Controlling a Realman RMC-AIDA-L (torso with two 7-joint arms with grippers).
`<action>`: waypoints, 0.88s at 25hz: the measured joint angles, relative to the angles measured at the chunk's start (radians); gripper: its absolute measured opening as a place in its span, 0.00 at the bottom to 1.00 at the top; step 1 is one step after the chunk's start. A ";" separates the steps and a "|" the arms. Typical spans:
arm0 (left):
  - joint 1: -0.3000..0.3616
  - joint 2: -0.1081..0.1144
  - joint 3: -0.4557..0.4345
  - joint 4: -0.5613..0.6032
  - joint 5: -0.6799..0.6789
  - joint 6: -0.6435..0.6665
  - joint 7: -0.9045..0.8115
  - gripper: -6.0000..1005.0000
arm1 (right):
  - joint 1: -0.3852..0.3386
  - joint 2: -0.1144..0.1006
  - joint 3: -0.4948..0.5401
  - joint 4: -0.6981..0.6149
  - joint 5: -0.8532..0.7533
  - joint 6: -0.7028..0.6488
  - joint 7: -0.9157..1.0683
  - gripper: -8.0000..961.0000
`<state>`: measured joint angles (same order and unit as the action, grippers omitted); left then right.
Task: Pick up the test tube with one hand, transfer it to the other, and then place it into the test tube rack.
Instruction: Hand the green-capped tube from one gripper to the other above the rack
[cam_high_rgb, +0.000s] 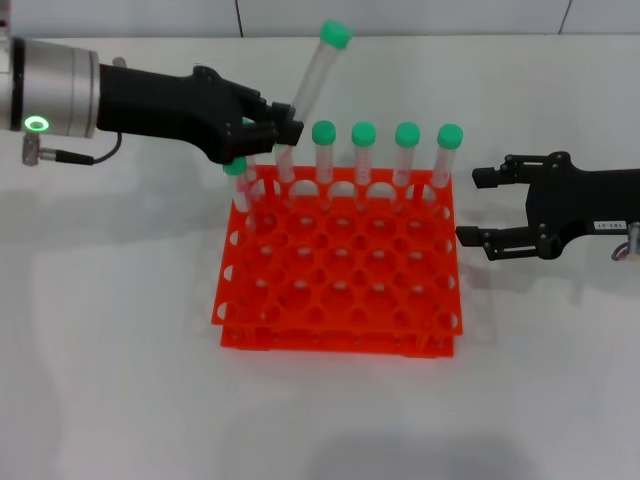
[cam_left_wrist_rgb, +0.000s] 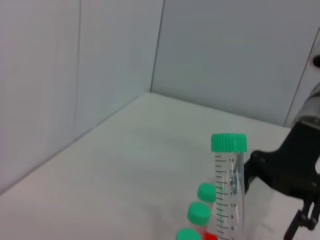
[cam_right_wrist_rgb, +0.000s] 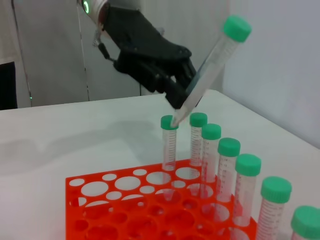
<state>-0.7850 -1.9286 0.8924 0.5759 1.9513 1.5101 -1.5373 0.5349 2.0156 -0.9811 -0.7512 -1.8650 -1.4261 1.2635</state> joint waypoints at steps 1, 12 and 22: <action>-0.002 -0.002 0.000 -0.003 0.008 -0.003 -0.001 0.19 | 0.000 0.000 0.002 0.001 0.000 0.000 0.000 0.80; -0.025 -0.014 -0.001 -0.036 0.065 -0.034 -0.002 0.19 | -0.001 -0.005 0.007 0.013 0.029 -0.022 0.014 0.80; -0.027 -0.023 -0.001 -0.036 0.076 -0.038 0.013 0.19 | 0.008 -0.010 0.007 0.029 0.054 -0.024 0.066 0.80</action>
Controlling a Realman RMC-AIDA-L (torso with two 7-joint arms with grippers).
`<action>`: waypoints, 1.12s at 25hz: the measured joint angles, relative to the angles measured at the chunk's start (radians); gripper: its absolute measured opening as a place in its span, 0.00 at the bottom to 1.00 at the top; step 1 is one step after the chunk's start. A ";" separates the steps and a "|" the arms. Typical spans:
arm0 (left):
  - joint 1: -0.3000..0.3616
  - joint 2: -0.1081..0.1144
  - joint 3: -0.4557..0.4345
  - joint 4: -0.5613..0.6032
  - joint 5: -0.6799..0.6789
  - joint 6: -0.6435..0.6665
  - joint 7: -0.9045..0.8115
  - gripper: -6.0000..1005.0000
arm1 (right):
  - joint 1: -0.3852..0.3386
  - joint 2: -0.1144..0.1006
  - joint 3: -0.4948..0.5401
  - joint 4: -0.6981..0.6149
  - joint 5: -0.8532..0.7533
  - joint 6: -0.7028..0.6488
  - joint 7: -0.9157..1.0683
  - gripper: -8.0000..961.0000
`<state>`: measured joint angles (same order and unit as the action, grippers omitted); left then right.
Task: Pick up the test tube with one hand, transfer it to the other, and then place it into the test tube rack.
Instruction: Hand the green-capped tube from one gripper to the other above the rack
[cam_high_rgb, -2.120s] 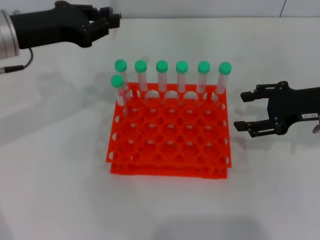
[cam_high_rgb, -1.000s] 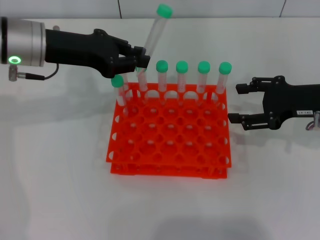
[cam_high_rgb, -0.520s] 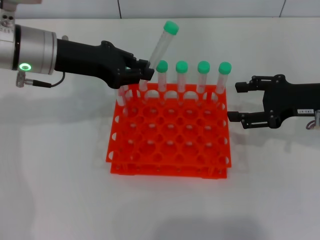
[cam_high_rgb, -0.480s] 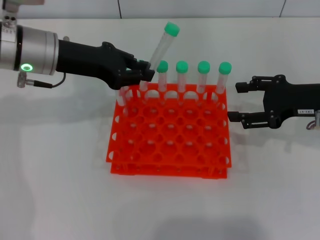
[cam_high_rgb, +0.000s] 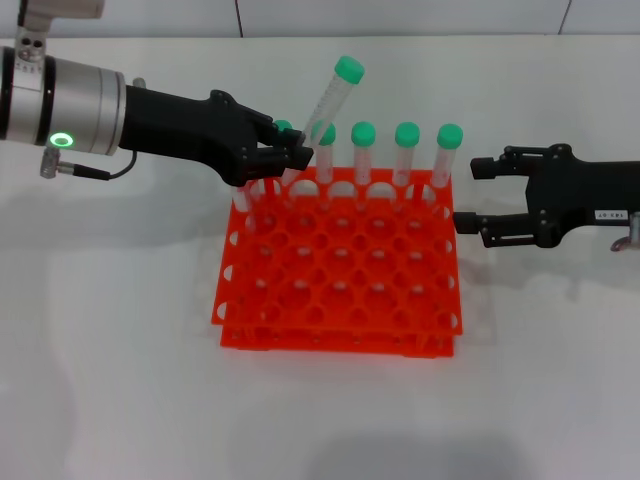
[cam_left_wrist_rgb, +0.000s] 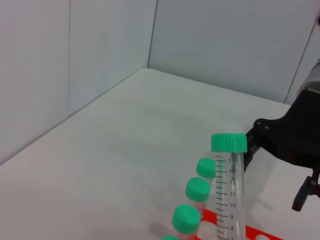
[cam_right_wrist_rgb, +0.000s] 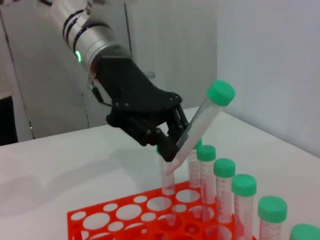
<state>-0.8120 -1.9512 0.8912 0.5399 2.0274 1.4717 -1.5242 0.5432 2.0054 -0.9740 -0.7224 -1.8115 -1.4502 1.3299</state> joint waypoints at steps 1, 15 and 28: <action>0.000 -0.001 0.000 0.000 0.000 -0.001 0.006 0.19 | 0.002 -0.001 0.000 -0.001 0.000 0.000 0.010 0.80; 0.005 -0.020 -0.005 0.001 -0.004 -0.014 0.042 0.19 | 0.063 -0.028 0.075 0.002 0.009 0.002 0.248 0.80; 0.002 -0.028 -0.003 0.006 -0.007 -0.024 0.045 0.19 | 0.110 -0.024 0.092 0.127 0.184 -0.061 0.298 0.79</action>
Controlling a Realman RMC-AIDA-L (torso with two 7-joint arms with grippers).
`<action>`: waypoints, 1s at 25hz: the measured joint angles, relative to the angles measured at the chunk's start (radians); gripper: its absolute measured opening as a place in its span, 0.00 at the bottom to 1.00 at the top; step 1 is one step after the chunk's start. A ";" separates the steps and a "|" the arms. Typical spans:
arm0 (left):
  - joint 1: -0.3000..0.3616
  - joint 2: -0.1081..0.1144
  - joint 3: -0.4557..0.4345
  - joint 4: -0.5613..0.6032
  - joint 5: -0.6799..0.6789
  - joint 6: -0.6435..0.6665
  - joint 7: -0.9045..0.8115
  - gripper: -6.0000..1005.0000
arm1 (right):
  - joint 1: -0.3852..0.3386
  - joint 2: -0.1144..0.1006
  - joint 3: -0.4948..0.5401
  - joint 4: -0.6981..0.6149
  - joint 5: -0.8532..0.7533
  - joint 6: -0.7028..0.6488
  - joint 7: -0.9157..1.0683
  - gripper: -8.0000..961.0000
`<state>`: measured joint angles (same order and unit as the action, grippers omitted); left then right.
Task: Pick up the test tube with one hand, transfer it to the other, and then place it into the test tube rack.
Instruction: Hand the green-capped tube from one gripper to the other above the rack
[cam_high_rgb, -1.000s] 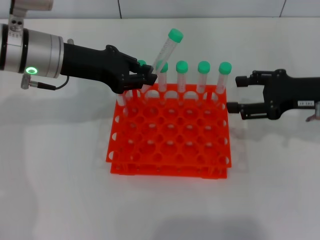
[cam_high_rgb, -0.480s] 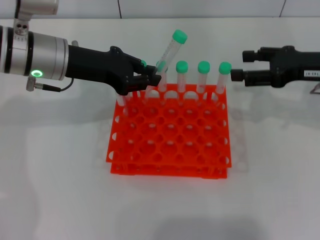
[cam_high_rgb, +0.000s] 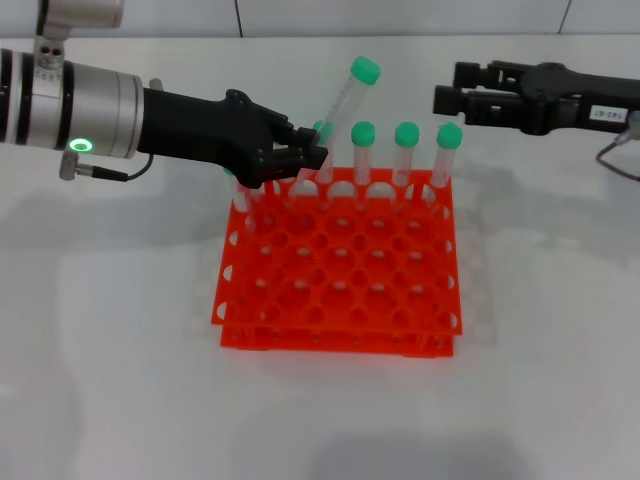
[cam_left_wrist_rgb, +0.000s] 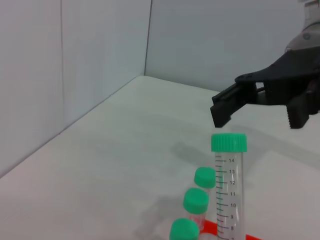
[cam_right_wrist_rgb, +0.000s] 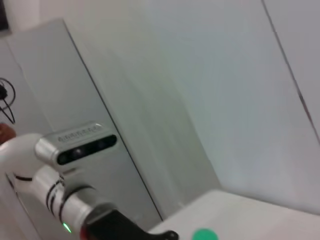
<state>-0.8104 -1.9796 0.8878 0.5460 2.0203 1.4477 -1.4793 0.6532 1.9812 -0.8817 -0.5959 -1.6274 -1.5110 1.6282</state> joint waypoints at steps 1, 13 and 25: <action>0.000 -0.003 0.000 0.000 0.000 -0.001 0.004 0.19 | -0.001 0.011 -0.001 0.002 0.007 0.004 -0.009 0.79; -0.004 -0.005 0.001 0.002 0.000 -0.003 0.011 0.19 | 0.031 0.040 -0.010 0.210 0.221 0.033 -0.215 0.79; -0.021 -0.015 0.002 -0.001 0.003 -0.014 0.019 0.19 | 0.091 0.047 -0.013 0.360 0.273 0.048 -0.334 0.79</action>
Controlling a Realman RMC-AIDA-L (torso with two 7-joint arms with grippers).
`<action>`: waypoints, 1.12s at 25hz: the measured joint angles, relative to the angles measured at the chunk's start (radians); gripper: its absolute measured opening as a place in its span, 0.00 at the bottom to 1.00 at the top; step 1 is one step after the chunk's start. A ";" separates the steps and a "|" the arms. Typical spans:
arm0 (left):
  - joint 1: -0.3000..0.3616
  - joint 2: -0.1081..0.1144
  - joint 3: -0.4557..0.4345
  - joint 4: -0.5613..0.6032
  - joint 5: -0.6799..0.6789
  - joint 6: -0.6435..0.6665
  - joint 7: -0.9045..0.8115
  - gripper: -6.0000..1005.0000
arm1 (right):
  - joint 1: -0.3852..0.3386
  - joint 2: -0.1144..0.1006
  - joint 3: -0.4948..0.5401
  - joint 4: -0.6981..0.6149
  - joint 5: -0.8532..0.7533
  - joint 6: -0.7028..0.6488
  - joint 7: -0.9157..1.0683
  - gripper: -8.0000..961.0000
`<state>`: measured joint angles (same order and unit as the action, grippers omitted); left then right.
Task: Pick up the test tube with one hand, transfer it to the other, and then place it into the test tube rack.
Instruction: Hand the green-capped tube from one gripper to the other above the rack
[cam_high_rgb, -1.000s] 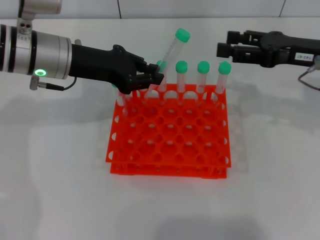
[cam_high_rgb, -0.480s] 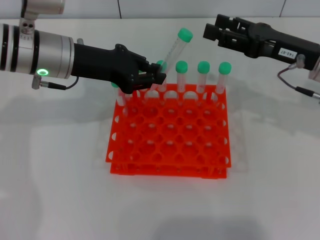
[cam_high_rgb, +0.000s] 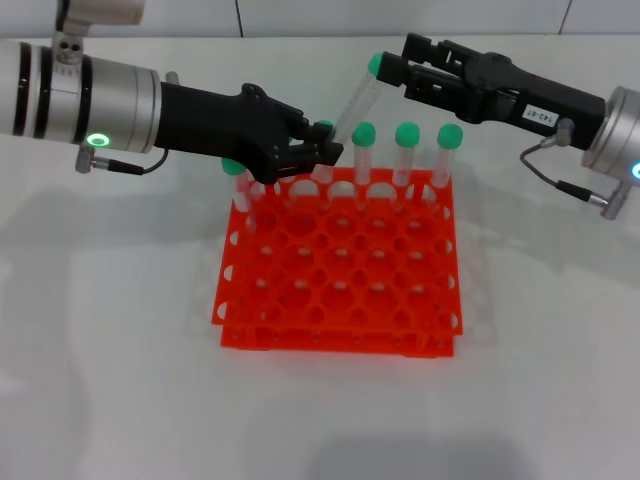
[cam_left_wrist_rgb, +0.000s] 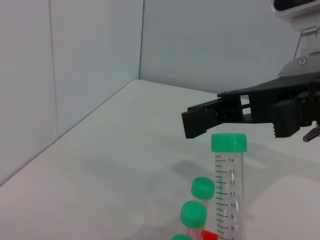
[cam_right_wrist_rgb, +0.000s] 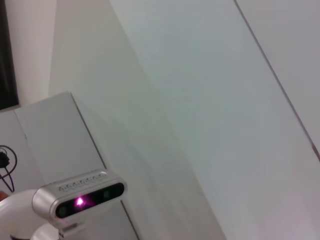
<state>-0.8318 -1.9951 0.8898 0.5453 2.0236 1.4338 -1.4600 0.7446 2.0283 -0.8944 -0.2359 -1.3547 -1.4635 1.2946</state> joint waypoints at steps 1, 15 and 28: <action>-0.002 -0.001 0.000 0.000 0.001 0.000 0.000 0.19 | 0.007 0.000 0.000 0.016 0.010 0.000 -0.014 0.79; -0.006 -0.002 0.000 -0.002 0.004 -0.002 0.001 0.19 | 0.048 0.000 0.005 0.136 0.064 0.010 -0.169 0.79; -0.006 -0.003 0.001 -0.004 0.004 -0.013 0.001 0.19 | 0.059 0.000 0.007 0.188 0.079 0.010 -0.225 0.79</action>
<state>-0.8376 -1.9981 0.8909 0.5414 2.0280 1.4204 -1.4588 0.8041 2.0279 -0.8874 -0.0479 -1.2756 -1.4540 1.0692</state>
